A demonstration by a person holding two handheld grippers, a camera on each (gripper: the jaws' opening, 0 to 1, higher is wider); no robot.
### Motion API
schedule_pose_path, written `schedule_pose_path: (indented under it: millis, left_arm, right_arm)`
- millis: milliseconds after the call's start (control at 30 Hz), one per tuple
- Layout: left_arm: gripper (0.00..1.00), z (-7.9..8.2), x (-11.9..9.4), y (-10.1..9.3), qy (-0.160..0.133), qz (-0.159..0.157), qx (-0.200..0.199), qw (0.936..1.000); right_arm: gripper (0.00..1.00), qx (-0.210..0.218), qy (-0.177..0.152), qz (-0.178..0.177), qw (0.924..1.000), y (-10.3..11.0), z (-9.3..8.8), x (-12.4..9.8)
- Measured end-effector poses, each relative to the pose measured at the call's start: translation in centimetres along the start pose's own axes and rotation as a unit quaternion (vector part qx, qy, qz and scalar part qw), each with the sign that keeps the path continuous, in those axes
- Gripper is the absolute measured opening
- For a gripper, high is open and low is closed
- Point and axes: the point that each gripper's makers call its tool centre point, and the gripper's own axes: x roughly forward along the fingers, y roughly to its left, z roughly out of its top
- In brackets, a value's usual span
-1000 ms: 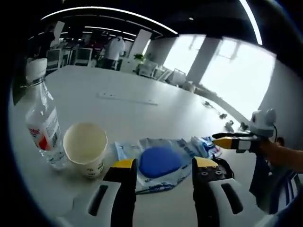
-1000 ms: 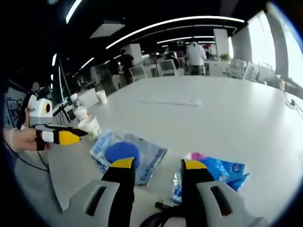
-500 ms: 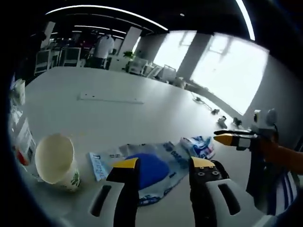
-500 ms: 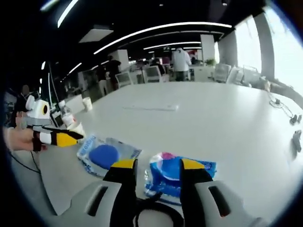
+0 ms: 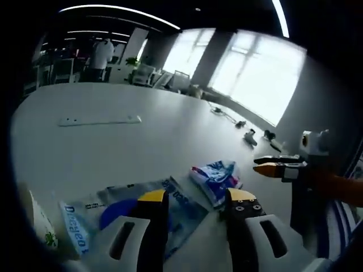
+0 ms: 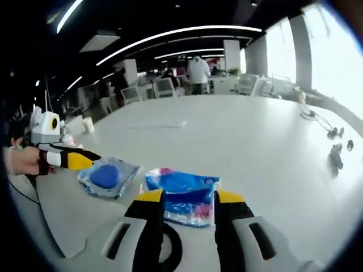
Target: Arrange the tabletop items into an orderly group along one side of the table until the central work area is clear of visible clutter.
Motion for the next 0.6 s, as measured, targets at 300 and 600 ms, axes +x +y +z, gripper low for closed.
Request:
schedule_pose_path:
  millis: [300, 600]
  left_arm:
    - [0.30, 0.0, 2.1, -1.7, -0.010, -0.016, -0.006, 0.9998]
    - [0.24, -0.9, 4.7, -2.0, 0.007, -0.022, -0.002, 0.9997]
  right_arm:
    - [0.26, 0.012, 0.007, -0.025, 0.9996, -2.2, -0.9, 0.2]
    - [0.24, 0.012, 0.020, -0.022, 0.9995, -2.9, -1.7, 2.9]
